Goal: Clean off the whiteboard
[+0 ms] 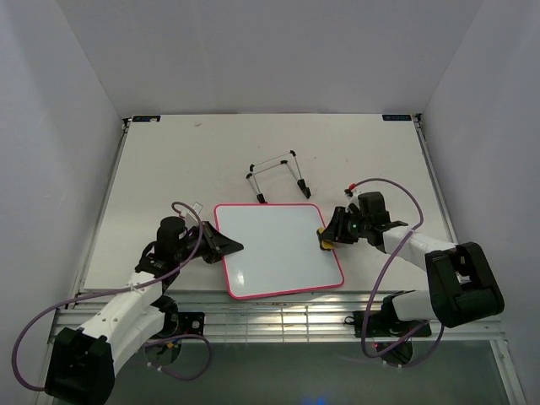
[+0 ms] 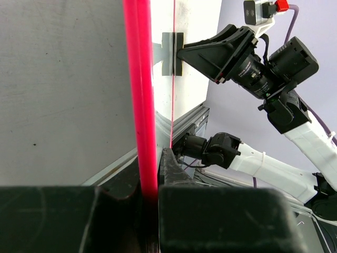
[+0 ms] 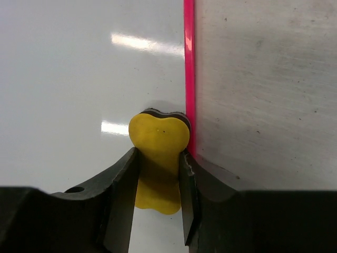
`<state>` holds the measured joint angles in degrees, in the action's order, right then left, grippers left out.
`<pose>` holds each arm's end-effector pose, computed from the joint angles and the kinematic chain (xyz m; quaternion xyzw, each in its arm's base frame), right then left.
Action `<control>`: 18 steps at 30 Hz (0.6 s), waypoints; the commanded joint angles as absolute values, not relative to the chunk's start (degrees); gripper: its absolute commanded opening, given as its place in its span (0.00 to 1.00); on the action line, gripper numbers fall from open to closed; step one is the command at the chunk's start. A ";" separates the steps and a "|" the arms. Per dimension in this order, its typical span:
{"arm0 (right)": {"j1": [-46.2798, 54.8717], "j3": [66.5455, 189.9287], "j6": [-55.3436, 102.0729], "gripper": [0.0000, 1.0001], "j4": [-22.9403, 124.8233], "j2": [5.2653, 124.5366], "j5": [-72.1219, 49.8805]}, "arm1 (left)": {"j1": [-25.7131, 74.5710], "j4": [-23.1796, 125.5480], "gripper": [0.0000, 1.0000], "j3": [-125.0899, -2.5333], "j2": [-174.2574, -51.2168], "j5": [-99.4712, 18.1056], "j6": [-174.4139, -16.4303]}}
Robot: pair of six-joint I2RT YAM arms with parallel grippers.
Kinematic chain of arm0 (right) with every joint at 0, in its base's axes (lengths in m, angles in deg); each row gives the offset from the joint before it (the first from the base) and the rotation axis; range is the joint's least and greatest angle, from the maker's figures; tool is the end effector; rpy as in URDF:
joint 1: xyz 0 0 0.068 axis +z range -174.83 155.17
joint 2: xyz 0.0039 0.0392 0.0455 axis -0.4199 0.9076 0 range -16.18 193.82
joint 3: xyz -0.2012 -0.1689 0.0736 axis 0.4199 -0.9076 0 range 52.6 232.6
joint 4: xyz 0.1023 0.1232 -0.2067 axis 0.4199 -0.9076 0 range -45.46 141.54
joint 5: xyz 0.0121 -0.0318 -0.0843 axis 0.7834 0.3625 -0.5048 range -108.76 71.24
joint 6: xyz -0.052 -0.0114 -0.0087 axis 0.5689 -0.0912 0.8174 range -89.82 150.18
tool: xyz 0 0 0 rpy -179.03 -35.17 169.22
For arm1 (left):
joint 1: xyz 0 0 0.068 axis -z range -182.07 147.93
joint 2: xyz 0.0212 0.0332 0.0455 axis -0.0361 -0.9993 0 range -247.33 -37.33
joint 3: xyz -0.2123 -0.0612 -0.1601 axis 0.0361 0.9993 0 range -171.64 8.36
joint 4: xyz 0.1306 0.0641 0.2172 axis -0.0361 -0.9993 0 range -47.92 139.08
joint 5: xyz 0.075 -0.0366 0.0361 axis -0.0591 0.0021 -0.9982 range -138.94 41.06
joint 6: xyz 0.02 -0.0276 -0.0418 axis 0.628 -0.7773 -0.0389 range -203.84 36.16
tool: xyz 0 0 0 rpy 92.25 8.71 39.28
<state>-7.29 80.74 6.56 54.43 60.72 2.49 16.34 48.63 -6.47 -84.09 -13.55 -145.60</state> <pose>0.2263 0.0851 0.1490 -0.0209 0.9133 0.2897 0.2856 0.1508 -0.0719 0.1721 -0.1722 0.8299 -0.4994 0.1797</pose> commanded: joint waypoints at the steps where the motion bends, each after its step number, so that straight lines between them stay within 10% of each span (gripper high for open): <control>1: -7.87 78.53 9.00 0.33 45.48 61.96 -1.44 | 17.27 41.79 0.00 -5.79 -83.65 -18.36 -136.40; 18: -30.10 91.01 9.17 0.35 36.25 58.34 -21.47 | 17.27 40.47 0.00 -12.38 -73.37 -14.41 -138.77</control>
<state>-28.73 88.55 8.18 38.96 56.83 -12.94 16.93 40.39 -8.96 -75.35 -12.83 -143.04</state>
